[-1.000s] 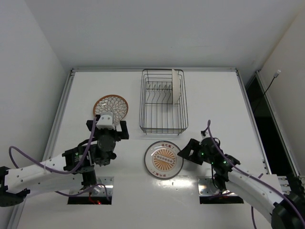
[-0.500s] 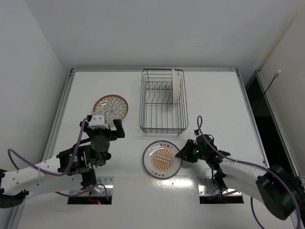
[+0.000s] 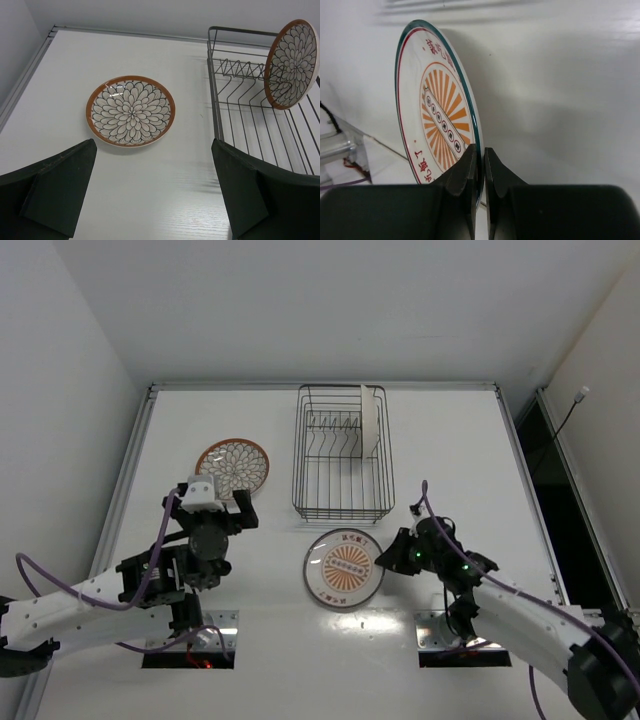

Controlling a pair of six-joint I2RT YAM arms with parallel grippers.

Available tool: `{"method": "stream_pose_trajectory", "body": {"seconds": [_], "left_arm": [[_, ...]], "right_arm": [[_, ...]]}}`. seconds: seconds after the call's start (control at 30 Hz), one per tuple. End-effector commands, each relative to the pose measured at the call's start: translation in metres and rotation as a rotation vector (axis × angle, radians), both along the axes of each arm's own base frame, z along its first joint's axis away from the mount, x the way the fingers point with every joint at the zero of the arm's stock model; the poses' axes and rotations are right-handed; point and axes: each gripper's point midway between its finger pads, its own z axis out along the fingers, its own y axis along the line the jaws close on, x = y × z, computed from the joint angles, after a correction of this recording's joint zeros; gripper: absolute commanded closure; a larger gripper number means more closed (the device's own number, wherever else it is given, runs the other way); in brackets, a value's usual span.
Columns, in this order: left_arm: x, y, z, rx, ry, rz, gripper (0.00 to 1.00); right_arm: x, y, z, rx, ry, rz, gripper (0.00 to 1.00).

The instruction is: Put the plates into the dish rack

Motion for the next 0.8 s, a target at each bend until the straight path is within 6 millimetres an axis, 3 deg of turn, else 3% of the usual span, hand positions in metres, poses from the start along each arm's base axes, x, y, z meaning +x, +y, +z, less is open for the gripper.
{"method": "stream_pose_trajectory", "body": {"seconds": [0.0, 0.03, 0.07, 0.13, 0.23, 0.27, 0.33, 0.37, 0.4, 0.43, 0.57, 0.67, 0.7, 0.77], "left_arm": [[0.001, 0.006, 0.016, -0.066, -0.027, 0.035, 0.0], [0.001, 0.006, 0.016, -0.066, -0.027, 0.035, 0.0], [0.001, 0.006, 0.016, -0.066, -0.027, 0.035, 0.0], [0.001, 0.006, 0.016, -0.066, -0.027, 0.035, 0.0], [0.001, 0.007, 0.014, -0.057, -0.024, 0.035, 0.0], [0.001, 0.007, 0.014, -0.057, -0.024, 0.035, 0.0], [0.001, 0.006, 0.015, -0.067, -0.025, 0.036, 0.0], [0.001, 0.006, 0.015, -0.067, -0.025, 0.036, 0.0], [0.001, 0.005, 0.013, -0.049, -0.021, 0.035, 0.0], [0.001, 0.005, 0.013, -0.049, -0.021, 0.035, 0.0], [0.002, 0.004, 0.012, -0.04, -0.018, 0.035, 0.0], [0.002, 0.003, 0.013, -0.049, -0.021, 0.035, 0.0], [0.002, 0.003, 0.013, -0.04, -0.02, 0.035, 0.0], [0.003, 0.002, 0.012, -0.031, -0.017, 0.035, 0.0]], "right_arm": [[-0.006, -0.034, 0.009, -0.196, -0.023, -0.007, 1.0], [-0.011, -0.041, 0.011, -0.229, -0.018, 0.006, 1.0], [-0.005, -0.04, 0.031, -0.216, -0.075, 0.001, 1.0], [-0.003, -0.048, 0.046, -0.249, -0.109, -0.012, 1.0], [-0.001, -0.065, 0.083, -0.324, -0.178, -0.017, 1.0], [-0.001, -0.07, 0.107, -0.337, -0.223, -0.01, 1.0], [0.001, -0.074, 0.129, -0.345, -0.266, -0.013, 1.0], [0.005, -0.074, 0.153, -0.34, -0.314, -0.016, 1.0], [0.003, -0.075, 0.16, -0.347, -0.316, -0.009, 1.0], [0.005, -0.074, 0.179, -0.325, -0.348, -0.018, 1.0], [0.012, -0.072, 0.211, -0.306, -0.4, -0.032, 1.0], [0.031, -0.069, 0.237, -0.301, -0.453, -0.08, 1.0], [0.039, -0.069, 0.255, -0.291, -0.493, -0.113, 1.0], [0.056, -0.066, 0.265, -0.311, -0.503, -0.146, 1.0]]}}
